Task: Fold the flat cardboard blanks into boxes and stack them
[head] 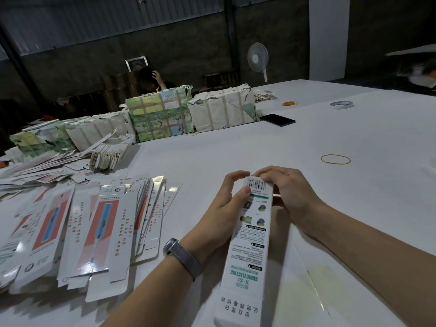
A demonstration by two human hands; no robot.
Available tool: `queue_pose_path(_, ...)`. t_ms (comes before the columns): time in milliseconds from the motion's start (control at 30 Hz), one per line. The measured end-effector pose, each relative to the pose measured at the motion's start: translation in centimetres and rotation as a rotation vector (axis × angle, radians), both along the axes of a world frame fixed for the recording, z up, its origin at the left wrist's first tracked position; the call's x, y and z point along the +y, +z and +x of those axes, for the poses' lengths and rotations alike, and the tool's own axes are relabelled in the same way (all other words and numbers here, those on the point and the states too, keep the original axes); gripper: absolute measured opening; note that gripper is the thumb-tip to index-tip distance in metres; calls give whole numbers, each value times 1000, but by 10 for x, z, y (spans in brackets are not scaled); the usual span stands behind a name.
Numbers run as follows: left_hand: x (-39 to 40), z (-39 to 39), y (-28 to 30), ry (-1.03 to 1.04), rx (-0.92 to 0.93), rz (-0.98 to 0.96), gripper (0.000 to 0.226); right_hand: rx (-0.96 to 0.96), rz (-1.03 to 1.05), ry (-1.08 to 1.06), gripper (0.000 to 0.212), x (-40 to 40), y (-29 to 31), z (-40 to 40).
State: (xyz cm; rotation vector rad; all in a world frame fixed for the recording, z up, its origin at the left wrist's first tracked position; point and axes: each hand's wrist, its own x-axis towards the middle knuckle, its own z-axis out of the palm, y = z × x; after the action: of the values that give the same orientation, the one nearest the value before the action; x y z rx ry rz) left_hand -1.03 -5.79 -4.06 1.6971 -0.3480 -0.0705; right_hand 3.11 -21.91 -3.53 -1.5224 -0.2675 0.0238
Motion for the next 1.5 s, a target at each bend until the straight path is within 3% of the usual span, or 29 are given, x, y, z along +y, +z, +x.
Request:
queue_pose_path(433, -3, 3, -3, 122, -46, -167, 14, -43, 71, 74, 6, 6, -3, -3)
queue_pose_path(800, -6, 1, -1, 154, -66, -179, 17, -49, 117, 48, 11, 7, -2, -5)
queue_pose_path(967, -6, 1, 5, 417, -216, -314, 15, -256, -218, 78, 59, 11, -3, -15)
queue_pose_path(1133, -3, 1, 6, 477, -287, -298, 20, -687, -767, -6, 73, 8, 11, -21)
queue_pose_path(1333, 0, 6, 5, 458, -243, -202, 12, -588, -850, -243, 66, -31, 39, -17)
queue_pose_path(1500, 7, 14, -5, 399, -246, -136, 22, -382, -1109, -380, 72, -121, 45, -35)
